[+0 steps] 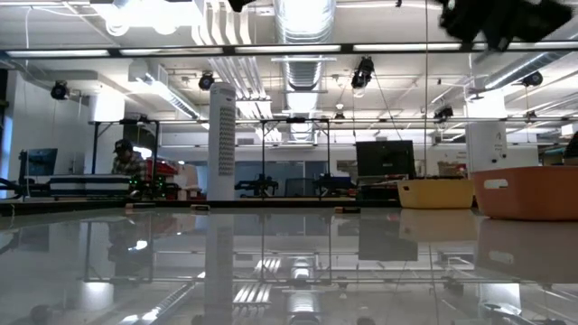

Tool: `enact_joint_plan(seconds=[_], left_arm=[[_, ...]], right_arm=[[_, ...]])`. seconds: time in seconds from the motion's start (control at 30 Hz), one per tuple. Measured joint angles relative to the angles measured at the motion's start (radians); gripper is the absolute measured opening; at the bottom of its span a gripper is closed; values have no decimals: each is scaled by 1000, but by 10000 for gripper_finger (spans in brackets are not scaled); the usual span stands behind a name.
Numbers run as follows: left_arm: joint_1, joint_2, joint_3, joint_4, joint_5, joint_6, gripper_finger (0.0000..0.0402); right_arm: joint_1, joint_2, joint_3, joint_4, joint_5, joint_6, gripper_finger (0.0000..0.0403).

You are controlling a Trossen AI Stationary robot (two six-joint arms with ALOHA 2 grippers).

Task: Sort batteries
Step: Put the silver battery into the green bin

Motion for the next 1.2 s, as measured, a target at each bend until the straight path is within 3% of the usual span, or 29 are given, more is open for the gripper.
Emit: enact_joint_plan(seconds=[0.1,0.23,0.33,0.43,0.6,0.83,1.07,1.2], left_arm=[[19,0,0,15,-92,68,206],[56,-1,0,6,-101,114,206],[86,-1,0,-42,-82,141,206],[111,-1,0,-87,-75,169,206],[125,-2,0,-121,-56,170,206],[131,-36,0,-204,43,170,206],[135,-88,0,-225,44,173,206],[135,-118,0,-223,44,174,206]], right_arm=[[287,-31,-5,76,-81,377,18],[671,0,-19,221,-163,825,18],[891,50,-26,376,-261,1101,18],[1037,104,-41,506,-269,1298,18],[1113,168,-124,590,-268,1273,18],[1127,171,-398,968,-288,1246,18],[1167,139,-589,989,-363,1237,18],[1167,133,-661,1100,-438,1190,18]])
